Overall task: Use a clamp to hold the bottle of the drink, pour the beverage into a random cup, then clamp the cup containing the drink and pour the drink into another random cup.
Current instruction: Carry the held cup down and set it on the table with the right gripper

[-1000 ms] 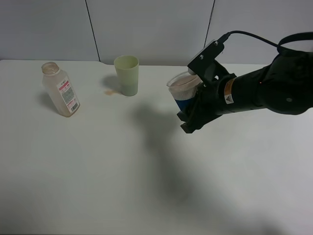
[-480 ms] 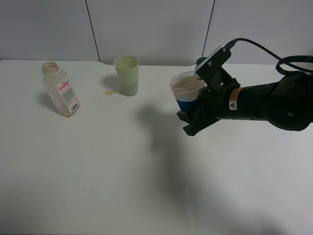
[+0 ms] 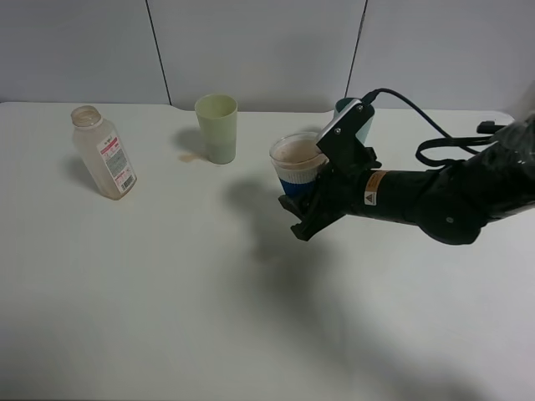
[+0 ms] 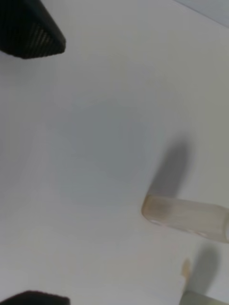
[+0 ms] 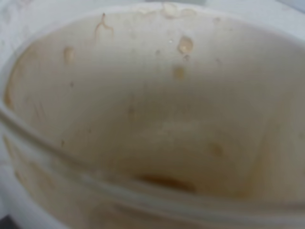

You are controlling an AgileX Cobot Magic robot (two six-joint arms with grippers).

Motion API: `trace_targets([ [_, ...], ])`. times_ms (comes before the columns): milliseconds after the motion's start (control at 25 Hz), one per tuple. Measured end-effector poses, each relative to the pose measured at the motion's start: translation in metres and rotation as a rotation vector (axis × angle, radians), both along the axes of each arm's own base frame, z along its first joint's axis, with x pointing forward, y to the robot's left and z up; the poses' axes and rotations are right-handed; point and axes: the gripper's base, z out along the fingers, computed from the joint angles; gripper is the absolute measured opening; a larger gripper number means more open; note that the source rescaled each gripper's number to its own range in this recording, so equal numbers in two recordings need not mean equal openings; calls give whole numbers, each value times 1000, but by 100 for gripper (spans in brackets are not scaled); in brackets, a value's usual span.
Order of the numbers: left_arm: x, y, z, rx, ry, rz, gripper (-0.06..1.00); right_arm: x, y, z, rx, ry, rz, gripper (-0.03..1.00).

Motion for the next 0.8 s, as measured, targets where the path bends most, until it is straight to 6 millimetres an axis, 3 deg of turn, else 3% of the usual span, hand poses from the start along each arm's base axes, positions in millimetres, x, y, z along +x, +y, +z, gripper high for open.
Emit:
trace_targets([
  [560,0,0,0,0,0,0,99,13,3,-37,135,-79,-91,0],
  [800,0,0,0,0,0,0,99,11,1,-55,107,-64,-92,0],
])
